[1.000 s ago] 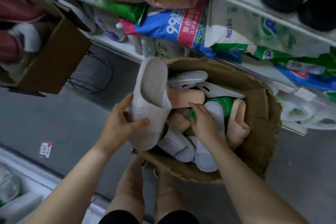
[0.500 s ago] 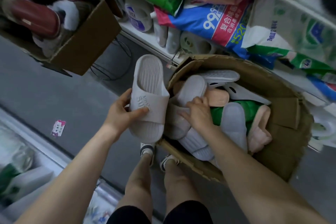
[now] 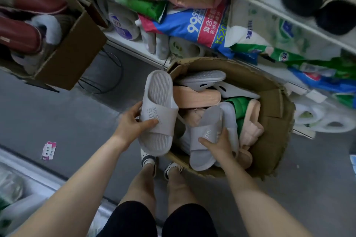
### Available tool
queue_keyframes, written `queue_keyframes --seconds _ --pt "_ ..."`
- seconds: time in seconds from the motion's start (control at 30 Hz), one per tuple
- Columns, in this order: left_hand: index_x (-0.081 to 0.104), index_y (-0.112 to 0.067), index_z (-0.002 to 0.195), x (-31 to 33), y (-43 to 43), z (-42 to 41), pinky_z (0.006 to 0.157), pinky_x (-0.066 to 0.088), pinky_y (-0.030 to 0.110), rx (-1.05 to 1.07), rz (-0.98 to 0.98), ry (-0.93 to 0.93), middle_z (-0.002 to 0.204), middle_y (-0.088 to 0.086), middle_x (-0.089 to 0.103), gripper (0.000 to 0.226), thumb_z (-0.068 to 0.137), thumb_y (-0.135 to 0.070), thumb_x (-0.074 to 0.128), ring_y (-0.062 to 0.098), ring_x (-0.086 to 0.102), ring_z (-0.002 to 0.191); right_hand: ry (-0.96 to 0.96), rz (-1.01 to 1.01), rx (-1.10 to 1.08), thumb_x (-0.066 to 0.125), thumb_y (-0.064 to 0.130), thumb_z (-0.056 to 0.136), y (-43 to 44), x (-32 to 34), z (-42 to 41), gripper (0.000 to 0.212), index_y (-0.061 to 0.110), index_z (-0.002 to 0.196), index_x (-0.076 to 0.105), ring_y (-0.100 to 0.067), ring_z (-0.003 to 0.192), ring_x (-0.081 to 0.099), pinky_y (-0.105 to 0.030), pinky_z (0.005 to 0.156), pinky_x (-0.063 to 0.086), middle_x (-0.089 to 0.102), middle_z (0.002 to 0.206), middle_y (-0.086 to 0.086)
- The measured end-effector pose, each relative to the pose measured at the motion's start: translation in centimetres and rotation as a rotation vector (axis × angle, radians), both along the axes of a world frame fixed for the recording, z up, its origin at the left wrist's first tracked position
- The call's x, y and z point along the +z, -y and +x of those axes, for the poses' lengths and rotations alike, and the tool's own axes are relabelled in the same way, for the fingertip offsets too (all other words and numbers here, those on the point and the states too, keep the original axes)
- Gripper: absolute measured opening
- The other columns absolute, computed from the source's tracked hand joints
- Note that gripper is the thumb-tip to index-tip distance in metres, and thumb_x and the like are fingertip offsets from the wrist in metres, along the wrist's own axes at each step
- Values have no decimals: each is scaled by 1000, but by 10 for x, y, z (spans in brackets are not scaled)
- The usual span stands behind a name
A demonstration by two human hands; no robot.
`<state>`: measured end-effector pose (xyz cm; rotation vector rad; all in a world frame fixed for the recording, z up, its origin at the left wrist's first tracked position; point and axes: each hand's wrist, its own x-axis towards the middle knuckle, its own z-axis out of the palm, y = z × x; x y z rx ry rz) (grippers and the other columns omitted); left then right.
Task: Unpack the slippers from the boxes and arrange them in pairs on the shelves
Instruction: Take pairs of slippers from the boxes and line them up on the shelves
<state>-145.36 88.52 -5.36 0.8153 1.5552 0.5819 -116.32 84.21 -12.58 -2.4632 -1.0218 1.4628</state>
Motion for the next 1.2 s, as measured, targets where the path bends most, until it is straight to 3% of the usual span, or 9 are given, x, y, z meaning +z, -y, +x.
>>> queue_keyframes --seconds 0.1,0.2,0.37,0.47,0.63,0.8,0.87,1.0,1.2 --pt "51 -36 130 3 0 2 73 49 25 13 -15 11 115 -10 62 78 59 -40 83 10 58 103 -45 34 -89 84 48 67 -4 11 -1 92 14 139 38 -29 123 52 -38 95 44 53 135 -6" --pt "50 -33 135 13 -4 3 81 52 32 12 -1 -5 119 -7 62 92 49 -50 81 14 59 107 -93 90 -65 80 41 76 -19 40 8 81 17 141 38 -26 117 53 -30 85 38 53 123 1" --pt "48 -26 139 36 -20 13 80 52 28 60 59 0 124 -4 61 84 64 -35 86 16 60 109 -211 271 -47 80 44 75 -43 100 30 90 27 149 33 -19 123 52 -39 100 45 51 137 4" --pt "48 -28 139 54 -39 14 82 53 29 79 119 25 124 -5 62 85 63 -37 85 15 61 110 -243 405 -34 76 37 82 -64 139 37 82 27 150 31 -7 119 44 -28 96 39 42 128 13" --pt "49 -30 138 94 -88 2 89 53 33 66 289 75 123 -8 64 81 66 -39 83 10 62 109 -262 597 -32 80 39 77 -112 186 25 84 32 148 36 -9 122 53 -36 101 47 52 137 10" --pt "49 -34 136 130 -165 -25 80 52 23 56 439 92 117 -17 63 62 81 -24 75 -2 63 100 -268 742 22 77 39 80 -184 222 -13 77 34 146 38 -12 121 54 -39 100 49 54 136 8" --pt "50 -36 133 139 -205 -41 82 52 26 77 471 72 118 -14 63 59 81 -24 75 3 63 102 -254 785 26 77 41 80 -221 230 -36 76 35 145 38 -13 121 54 -42 101 49 54 134 9" --pt "53 -26 133 145 -303 -85 96 51 44 83 483 46 121 2 66 63 75 -28 78 19 63 110 -221 844 -53 76 42 81 -303 237 -85 74 29 144 39 -16 117 57 -47 98 51 55 134 3" --pt "52 -19 136 143 -427 -124 85 51 33 50 434 24 114 3 68 61 79 -21 74 19 65 104 -237 833 -162 74 36 83 -416 228 -146 62 22 135 44 -17 107 63 -46 93 54 58 119 7"
